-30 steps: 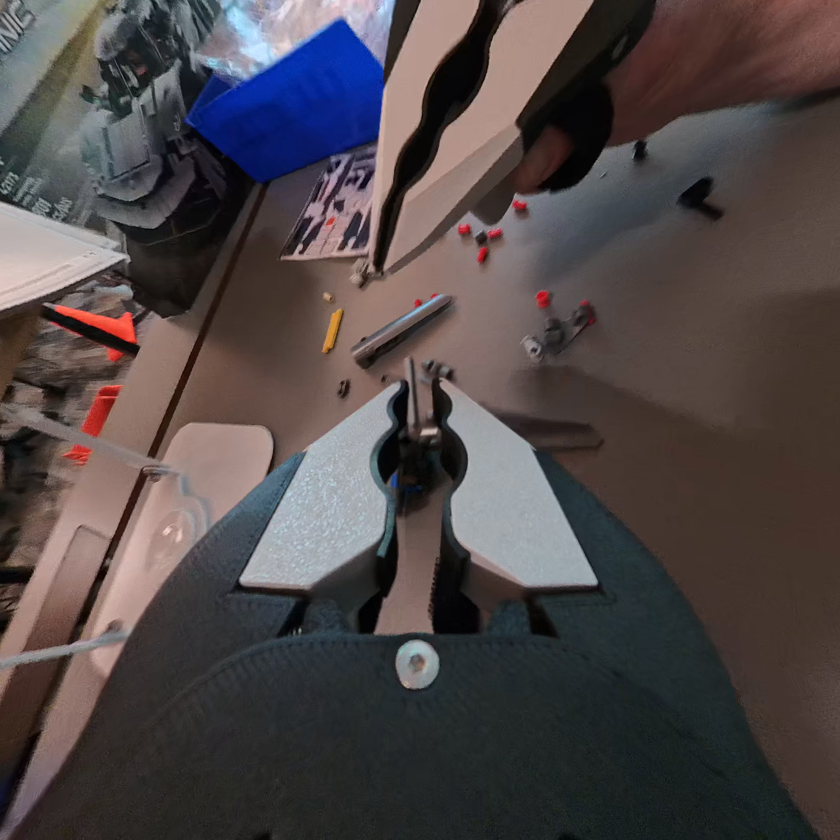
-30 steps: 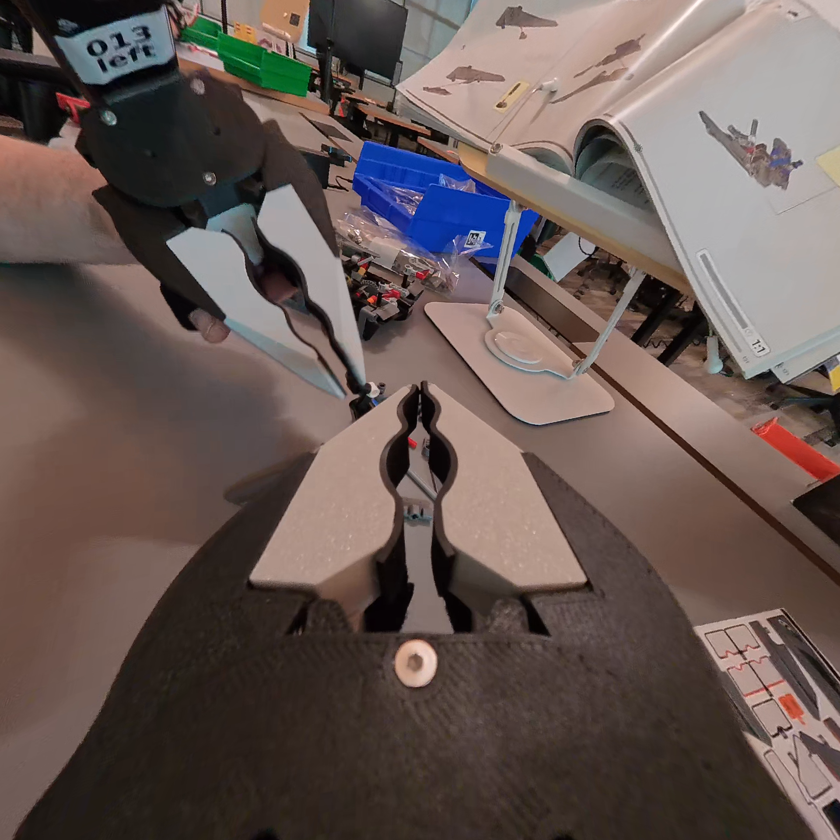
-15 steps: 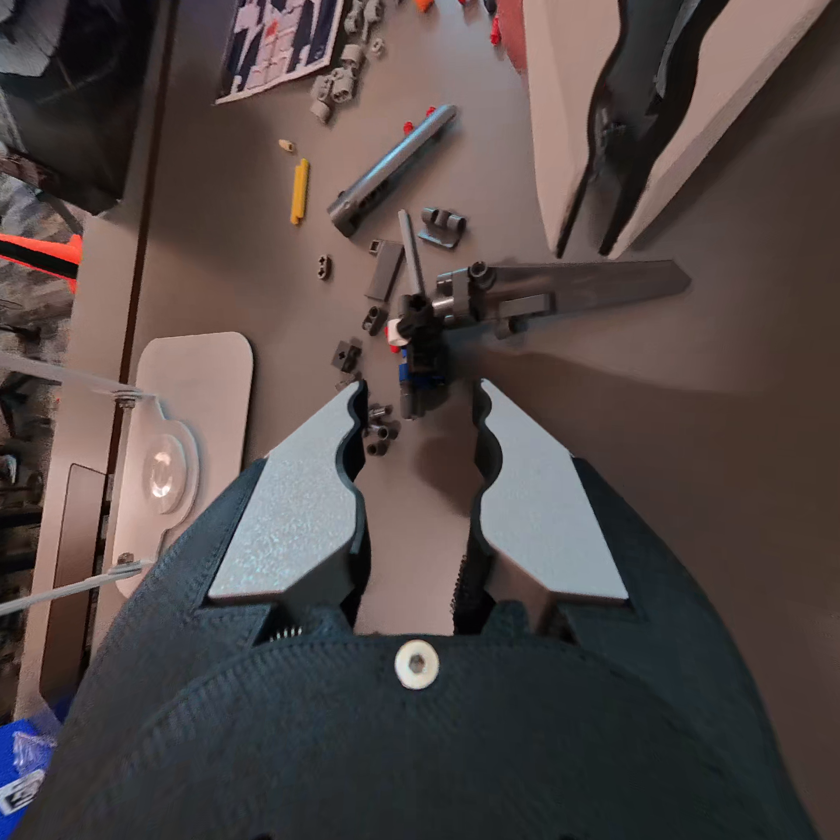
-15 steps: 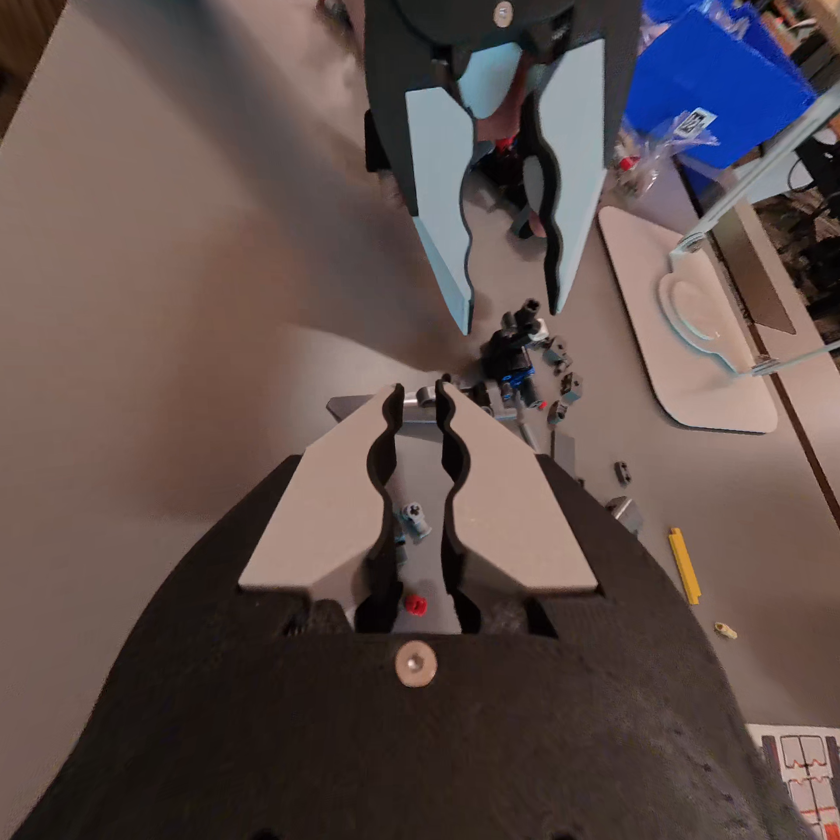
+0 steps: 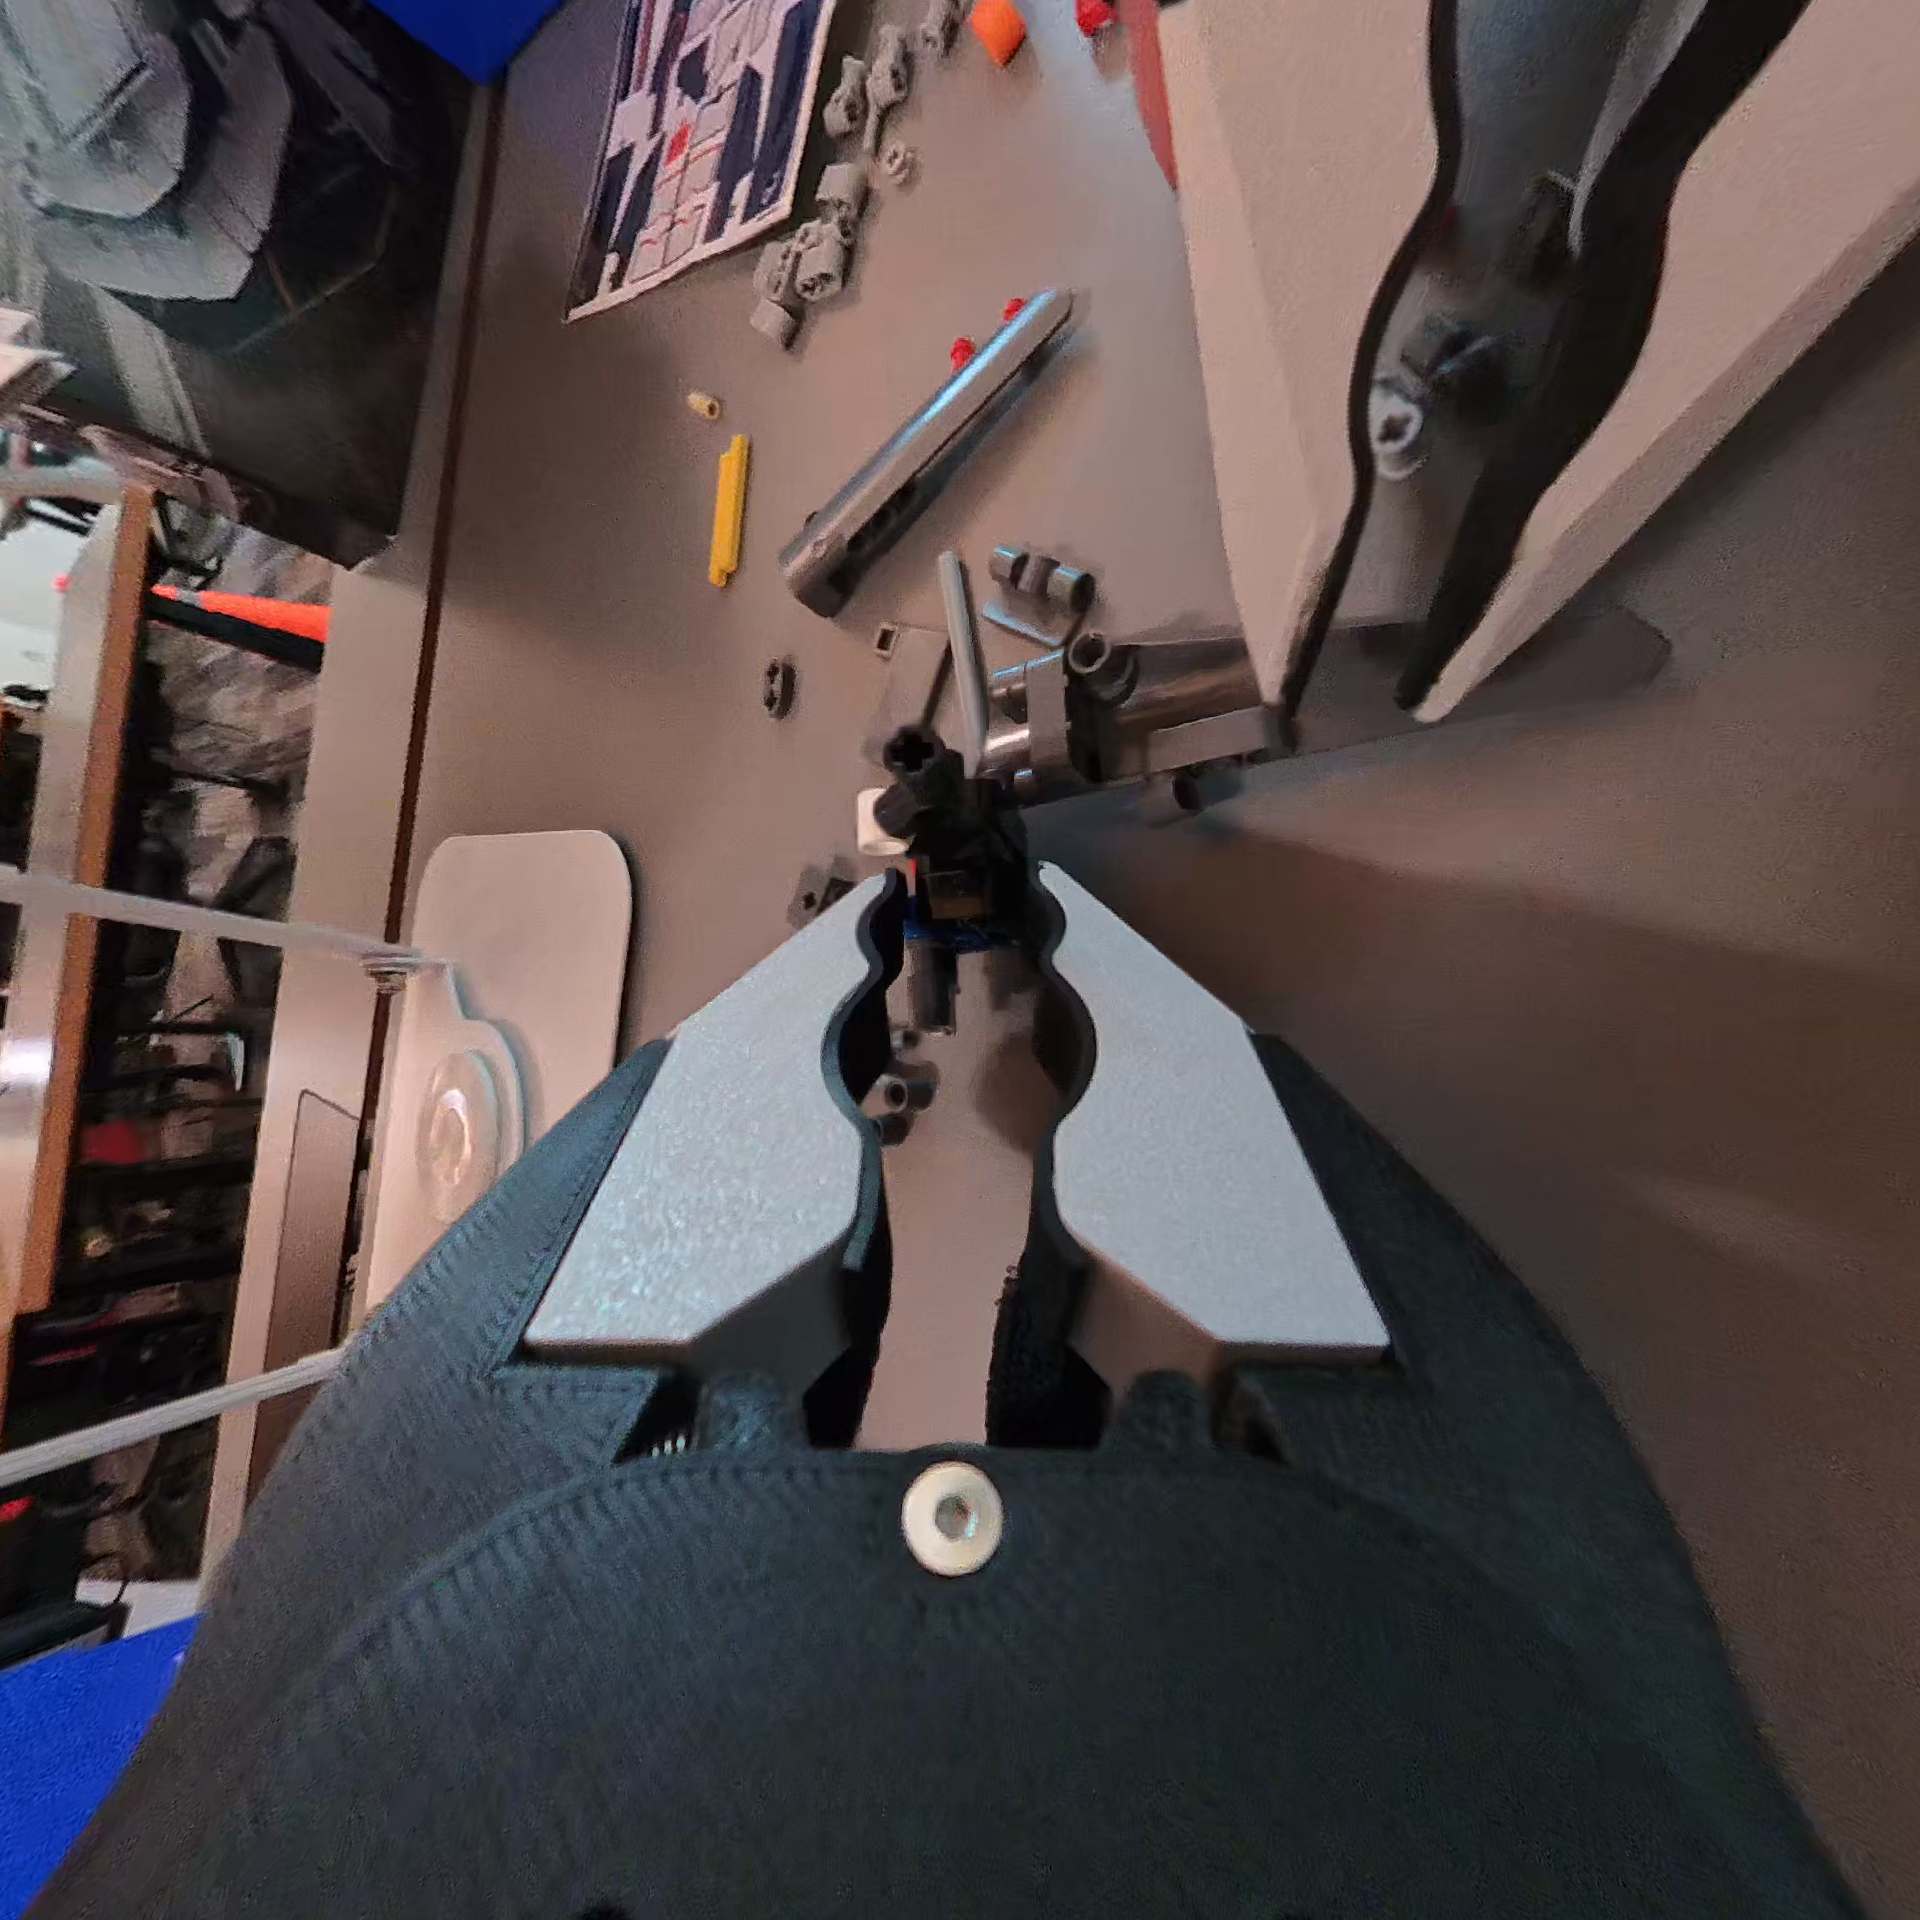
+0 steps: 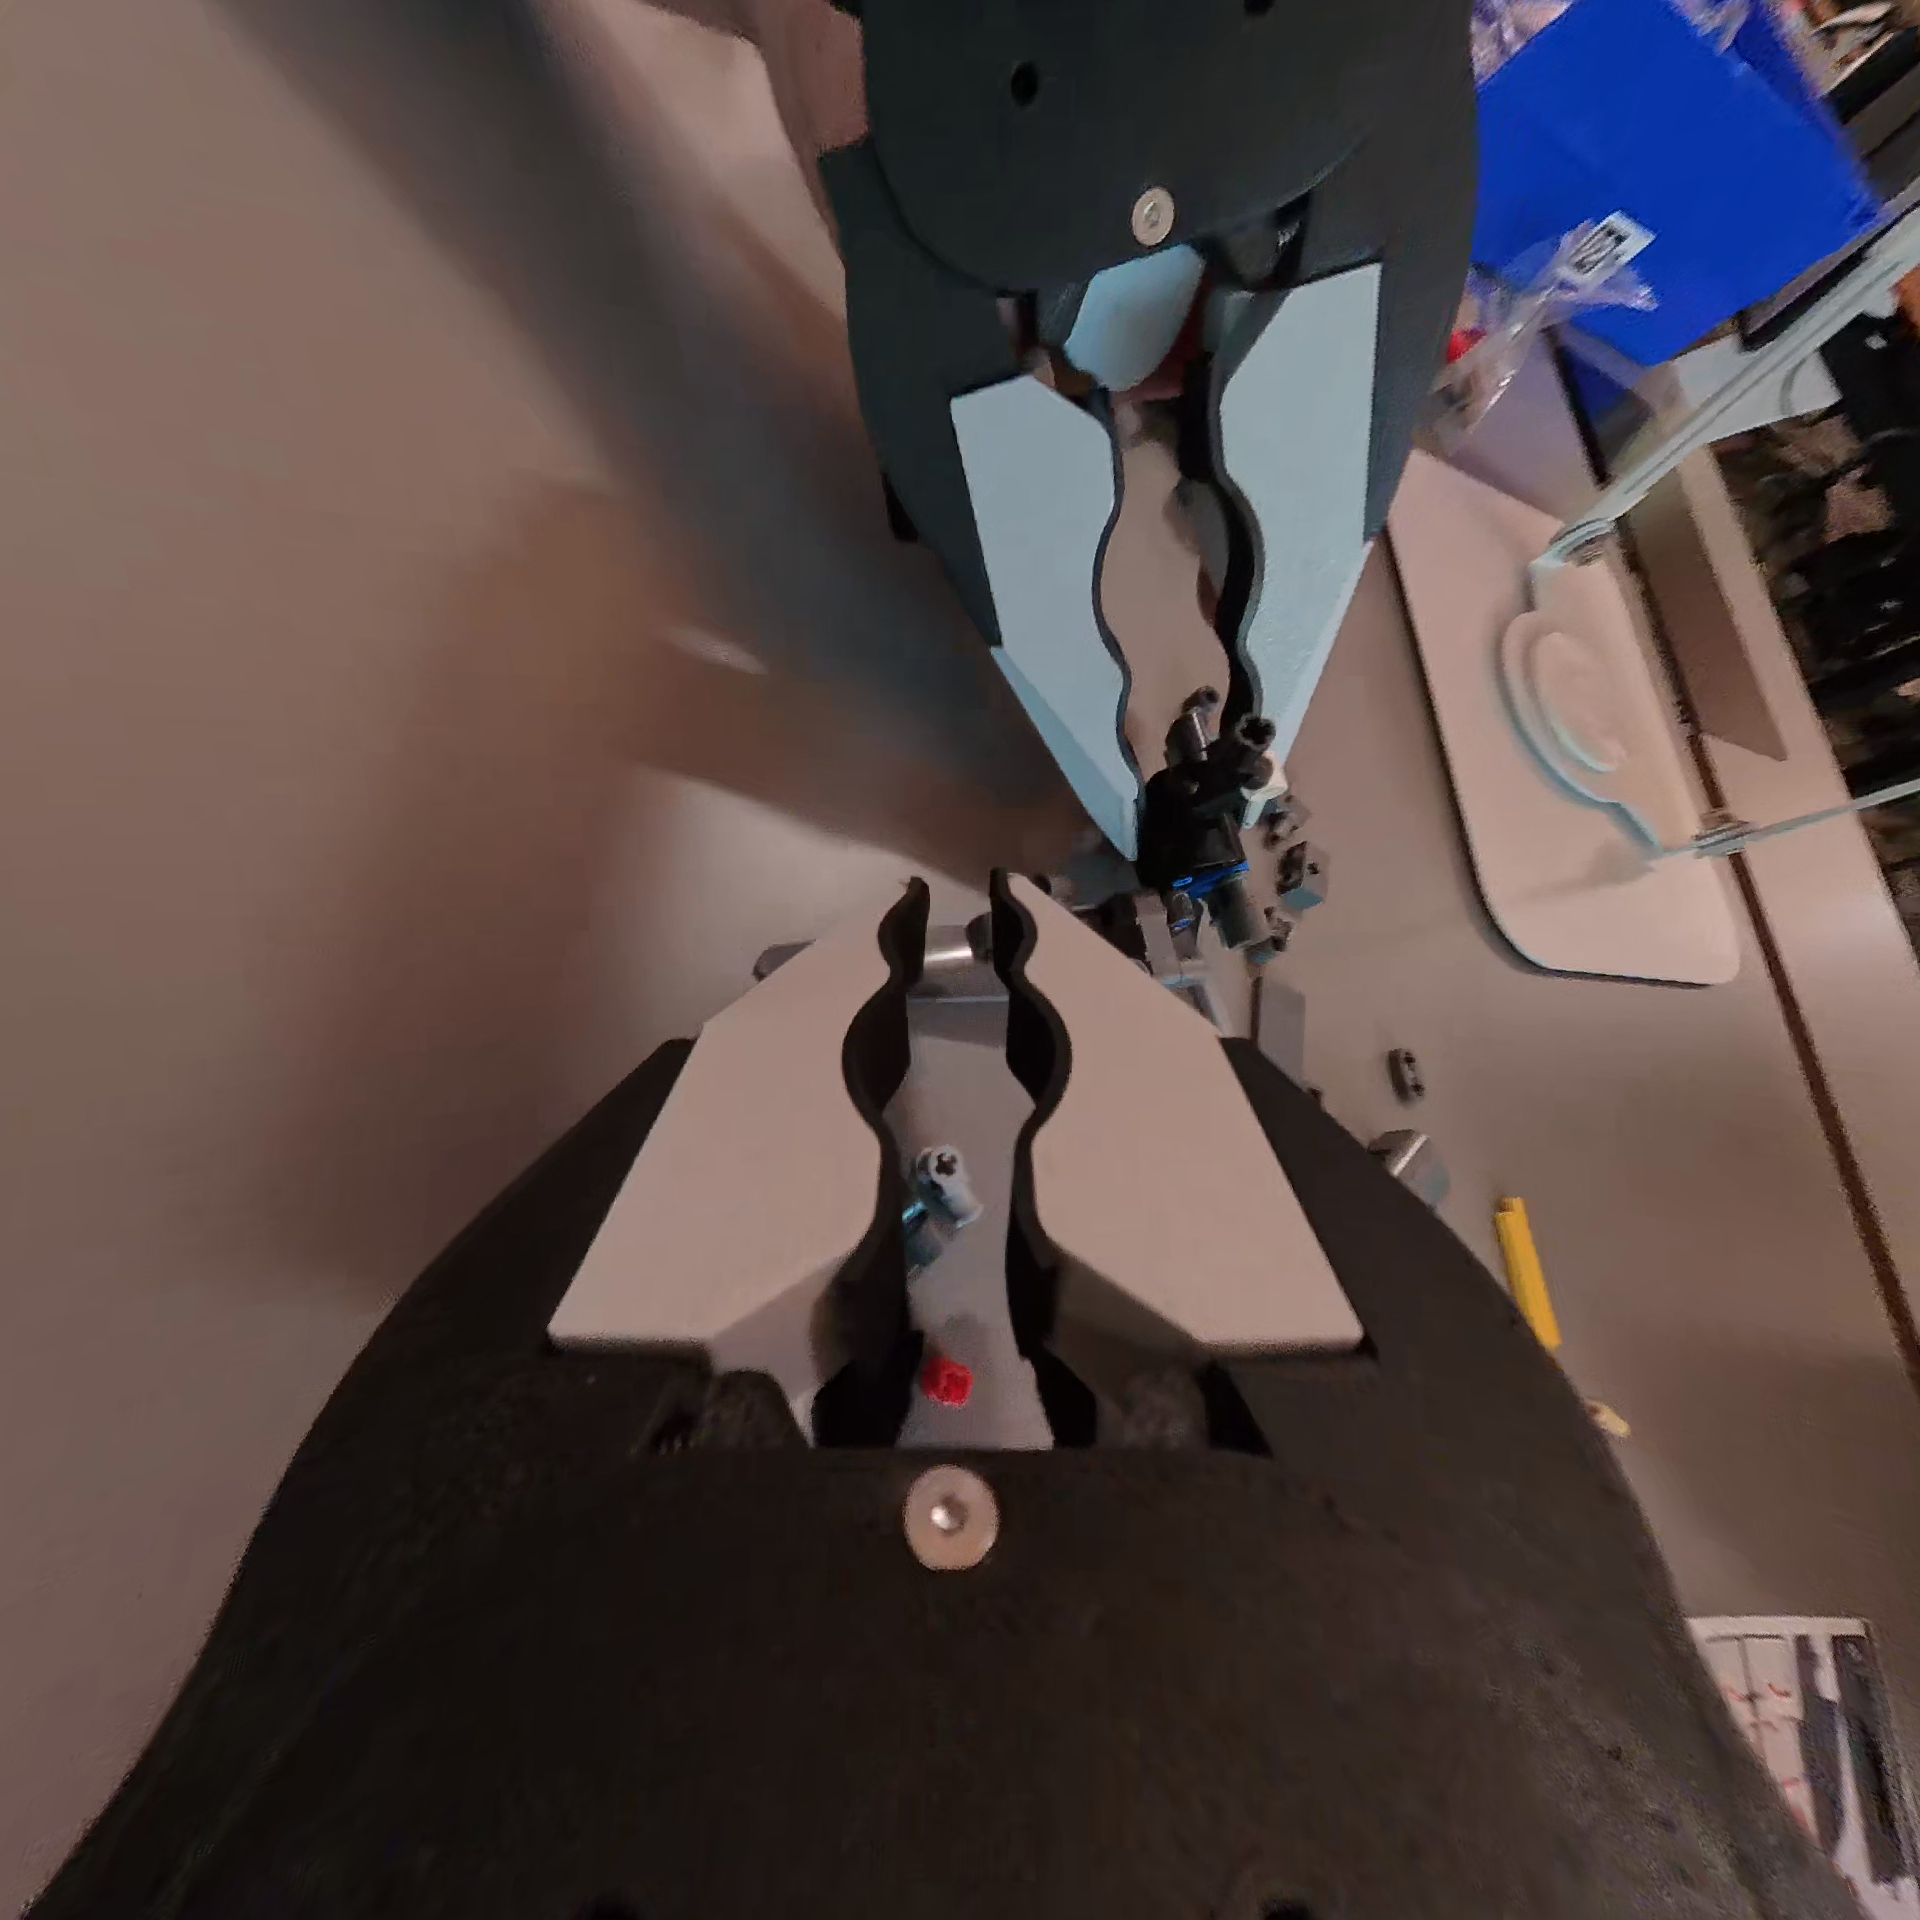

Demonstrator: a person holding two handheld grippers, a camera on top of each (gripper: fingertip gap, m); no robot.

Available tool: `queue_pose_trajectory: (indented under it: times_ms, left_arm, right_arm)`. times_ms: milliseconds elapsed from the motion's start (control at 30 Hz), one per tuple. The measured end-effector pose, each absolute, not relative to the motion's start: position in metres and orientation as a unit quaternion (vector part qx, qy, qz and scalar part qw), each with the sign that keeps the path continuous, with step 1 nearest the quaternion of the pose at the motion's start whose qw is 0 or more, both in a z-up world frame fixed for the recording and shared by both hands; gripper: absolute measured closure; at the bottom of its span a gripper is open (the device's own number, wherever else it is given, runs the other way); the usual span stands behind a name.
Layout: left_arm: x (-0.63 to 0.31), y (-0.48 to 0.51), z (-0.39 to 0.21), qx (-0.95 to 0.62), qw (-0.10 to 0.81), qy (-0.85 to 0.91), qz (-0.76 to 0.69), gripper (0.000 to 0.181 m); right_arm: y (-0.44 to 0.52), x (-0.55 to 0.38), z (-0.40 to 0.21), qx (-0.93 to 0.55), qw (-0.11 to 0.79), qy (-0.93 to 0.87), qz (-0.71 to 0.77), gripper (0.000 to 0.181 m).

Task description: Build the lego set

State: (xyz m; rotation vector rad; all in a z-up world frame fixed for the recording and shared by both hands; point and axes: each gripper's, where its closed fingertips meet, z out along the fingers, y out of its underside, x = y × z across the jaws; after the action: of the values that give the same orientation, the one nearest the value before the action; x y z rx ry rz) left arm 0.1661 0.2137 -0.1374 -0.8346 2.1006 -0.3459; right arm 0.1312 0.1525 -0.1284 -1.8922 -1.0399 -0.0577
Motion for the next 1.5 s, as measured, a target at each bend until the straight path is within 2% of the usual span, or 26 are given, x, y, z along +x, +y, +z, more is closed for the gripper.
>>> queue_pose_trajectory:
  times_ms: [267, 500, 633, 900, 1500]
  left_arm:
    - [0.166, 0.211, -0.135, -0.366, 0.406, 0.828, -0.123, 0.162]
    - [0.166, 0.208, -0.136, -0.365, 0.408, 0.829, -0.116, 0.162]
    - [0.166, 0.207, -0.133, -0.368, 0.408, 0.826, -0.124, 0.162]
    - [0.165, 0.205, -0.136, -0.368, 0.401, 0.830, -0.125, 0.162]
    - [0.166, 0.202, -0.142, -0.370, 0.395, 0.832, -0.121, 0.163]
  right_arm:
    - [0.159, 0.137, -0.137, -0.773, 0.458, -0.432, -0.080, 0.158]
    - [0.161, 0.142, -0.147, -0.784, 0.435, -0.433, -0.098, 0.158]
    - [0.161, 0.142, -0.148, -0.783, 0.431, -0.436, -0.102, 0.167]
    - [0.164, 0.143, -0.145, -0.786, 0.439, -0.423, -0.101, 0.156]
    - [0.162, 0.147, -0.148, -0.783, 0.429, -0.432, -0.124, 0.173]
